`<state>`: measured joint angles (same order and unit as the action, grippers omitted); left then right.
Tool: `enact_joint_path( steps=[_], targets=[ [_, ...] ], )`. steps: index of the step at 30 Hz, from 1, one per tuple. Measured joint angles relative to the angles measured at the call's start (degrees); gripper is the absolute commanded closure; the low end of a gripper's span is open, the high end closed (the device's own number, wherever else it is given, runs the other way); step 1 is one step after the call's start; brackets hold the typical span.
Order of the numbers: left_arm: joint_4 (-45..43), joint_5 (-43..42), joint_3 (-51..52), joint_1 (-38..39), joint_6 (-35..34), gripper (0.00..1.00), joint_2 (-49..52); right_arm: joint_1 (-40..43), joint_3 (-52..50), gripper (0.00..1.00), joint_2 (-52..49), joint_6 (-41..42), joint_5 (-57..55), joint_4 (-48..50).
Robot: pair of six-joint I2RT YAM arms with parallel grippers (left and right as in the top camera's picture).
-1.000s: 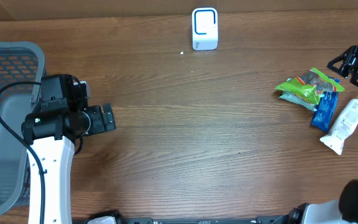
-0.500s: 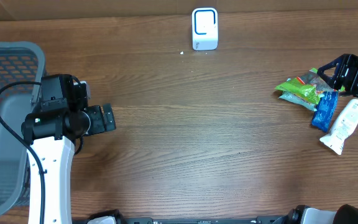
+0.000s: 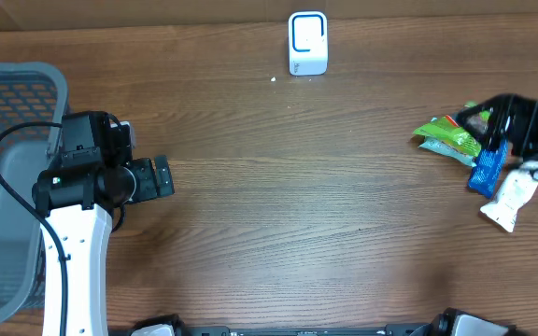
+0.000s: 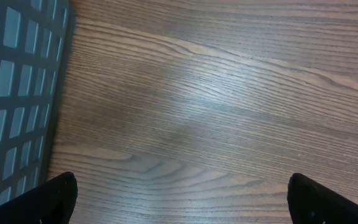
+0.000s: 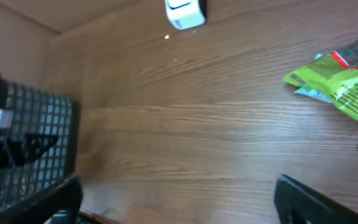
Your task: Scan the item barcode
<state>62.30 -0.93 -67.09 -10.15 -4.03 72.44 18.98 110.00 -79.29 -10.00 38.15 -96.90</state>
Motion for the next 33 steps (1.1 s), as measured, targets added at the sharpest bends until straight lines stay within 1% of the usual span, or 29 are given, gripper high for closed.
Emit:
enact_joint_path(
  steps=[5, 10, 15, 22, 24, 26, 29, 32, 33],
  targets=[
    [0.0, 0.0, 0.0, 0.0, 0.0, 0.00, 0.0, 0.0, 0.0, 0.00, 8.8, -0.1, 0.6, -0.2],
    [0.0, 0.0, 0.0, 0.0, 0.0, 0.00, 0.0, 0.0, 0.3, 0.00, 14.0, -0.4, -1.0, 0.0],
    [0.0, 0.0, 0.0, 0.0, 0.0, 0.00, 0.0, 0.0, 0.3, 0.00, 16.2, -0.5, -4.4, 2.5],
    [0.0, 0.0, 0.0, 0.0, 0.0, 0.00, 0.0, -0.1, -0.9, 0.00, 18.5, -0.5, -5.6, 7.5],
    [0.0, 0.0, 0.0, 0.0, 0.0, 0.00, 0.0, -1.5, -4.5, 0.00, 20.1, -0.5, -5.8, 13.0],
    [0.0, 0.0, 0.0, 0.0, 0.0, 0.00, 0.0, -4.7, -10.8, 0.00, 22.7, -0.5, -6.7, 21.6],
    [0.0, 0.0, 0.0, 0.0, 0.0, 0.01, 0.0, -10.4, -22.2, 0.00, 27.7, -0.5, -8.7, 34.3],
    [0.0, -0.1, 0.0, 0.0, 0.0, 0.00, 0.0, -15.4, -36.3, 0.00, 34.7, 2.6, -12.0, 46.5],
    [0.0, -0.1, 0.0, 0.0, 0.0, 0.00, 0.0, -16.2, -39.3, 0.00, 36.3, 3.6, -12.8, 48.8]
  ],
)
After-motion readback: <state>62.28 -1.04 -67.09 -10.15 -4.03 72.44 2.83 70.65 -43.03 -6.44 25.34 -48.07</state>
